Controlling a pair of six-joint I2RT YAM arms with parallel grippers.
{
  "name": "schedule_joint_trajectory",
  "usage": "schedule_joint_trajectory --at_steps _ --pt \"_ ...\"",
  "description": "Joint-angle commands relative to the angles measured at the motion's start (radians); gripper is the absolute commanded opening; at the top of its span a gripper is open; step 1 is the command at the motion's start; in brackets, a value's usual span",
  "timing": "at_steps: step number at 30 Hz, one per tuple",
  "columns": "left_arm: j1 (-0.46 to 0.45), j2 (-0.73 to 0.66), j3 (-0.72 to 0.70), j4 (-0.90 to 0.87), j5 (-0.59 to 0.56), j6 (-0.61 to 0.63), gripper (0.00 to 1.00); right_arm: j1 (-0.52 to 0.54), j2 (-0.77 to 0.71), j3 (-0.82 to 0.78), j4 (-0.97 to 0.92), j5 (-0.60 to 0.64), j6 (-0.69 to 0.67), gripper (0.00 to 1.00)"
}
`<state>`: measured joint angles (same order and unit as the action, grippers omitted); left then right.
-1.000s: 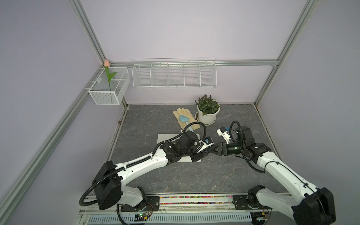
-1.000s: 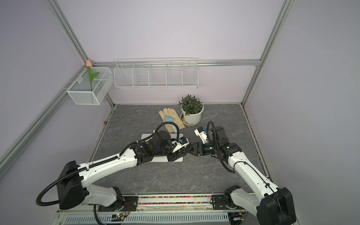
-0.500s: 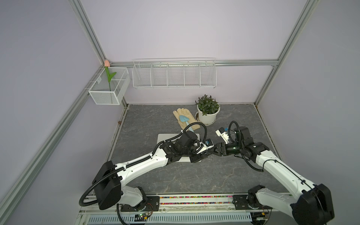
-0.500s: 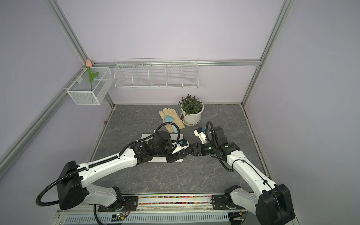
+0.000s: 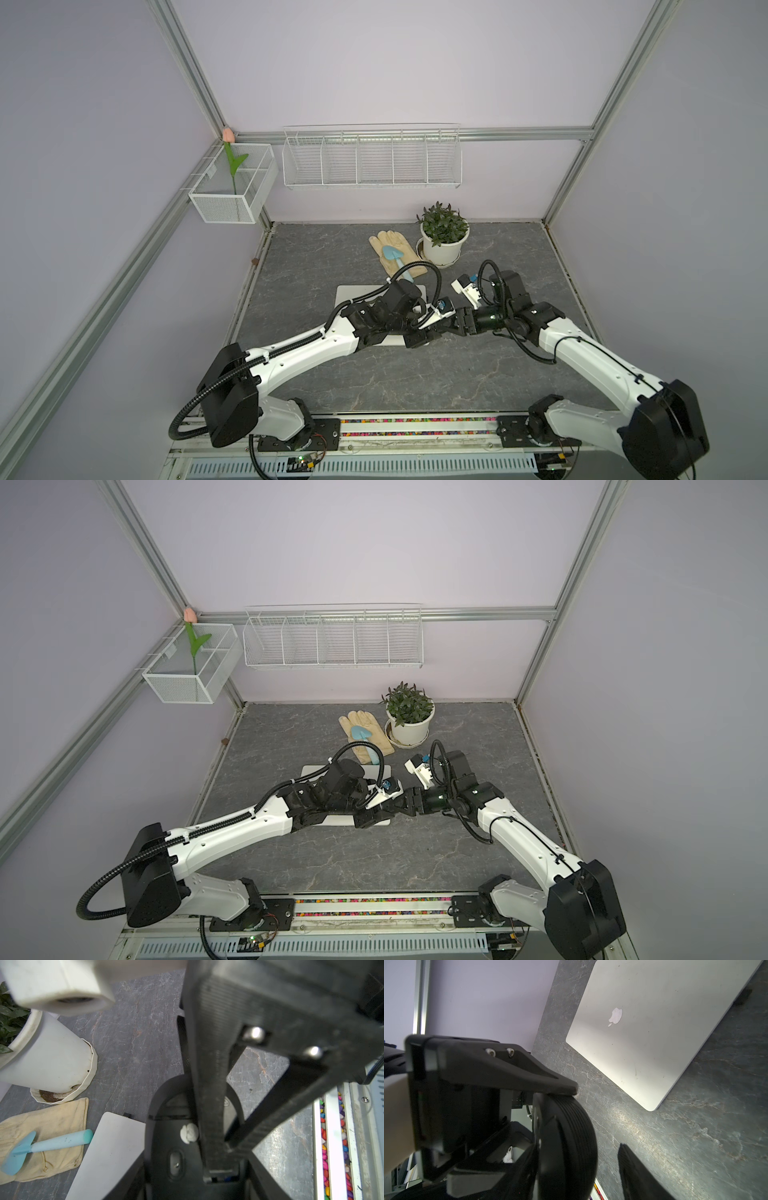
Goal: Insert the wireless mouse receiver into the laptop
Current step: Close the lid on the mouse.
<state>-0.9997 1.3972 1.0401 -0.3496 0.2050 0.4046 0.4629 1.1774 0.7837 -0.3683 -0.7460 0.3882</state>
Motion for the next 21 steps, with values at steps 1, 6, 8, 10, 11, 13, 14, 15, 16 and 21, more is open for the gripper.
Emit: schedule_joint_trajectory --at_steps 1,6,8,10,11,13,14,15,16,21 --pt "0.001 -0.035 0.067 0.093 0.024 -0.001 0.35 0.008 0.025 -0.025 -0.012 0.073 -0.001 0.64" --pt "0.001 -0.033 0.043 0.086 0.002 -0.002 0.35 0.007 0.002 -0.021 0.009 0.069 0.01 0.66" --pt "0.001 -0.03 0.022 0.092 -0.023 -0.017 0.35 -0.002 -0.02 -0.021 0.033 0.058 0.03 0.69" --pt "0.001 -0.03 0.001 0.106 -0.055 -0.043 0.35 -0.021 -0.048 -0.023 0.063 0.049 0.056 0.71" --pt "0.001 -0.029 -0.009 0.113 -0.066 -0.048 0.35 -0.035 -0.066 -0.023 0.075 0.048 0.069 0.71" --pt "0.002 -0.024 -0.022 0.123 -0.076 -0.054 0.35 -0.065 -0.101 -0.022 0.08 0.056 0.078 0.72" --pt "0.003 -0.022 -0.026 0.126 -0.074 -0.057 0.35 -0.082 -0.117 -0.02 0.074 0.062 0.077 0.72" --pt "0.003 -0.019 -0.028 0.126 -0.075 -0.06 0.35 -0.099 -0.132 -0.017 0.065 0.065 0.072 0.72" --pt "0.004 -0.014 -0.026 0.127 -0.074 -0.063 0.35 -0.114 -0.142 -0.013 0.053 0.066 0.064 0.72" --pt "0.007 0.006 -0.018 0.134 -0.066 -0.079 0.35 -0.155 -0.176 0.008 0.014 0.082 0.041 0.71"
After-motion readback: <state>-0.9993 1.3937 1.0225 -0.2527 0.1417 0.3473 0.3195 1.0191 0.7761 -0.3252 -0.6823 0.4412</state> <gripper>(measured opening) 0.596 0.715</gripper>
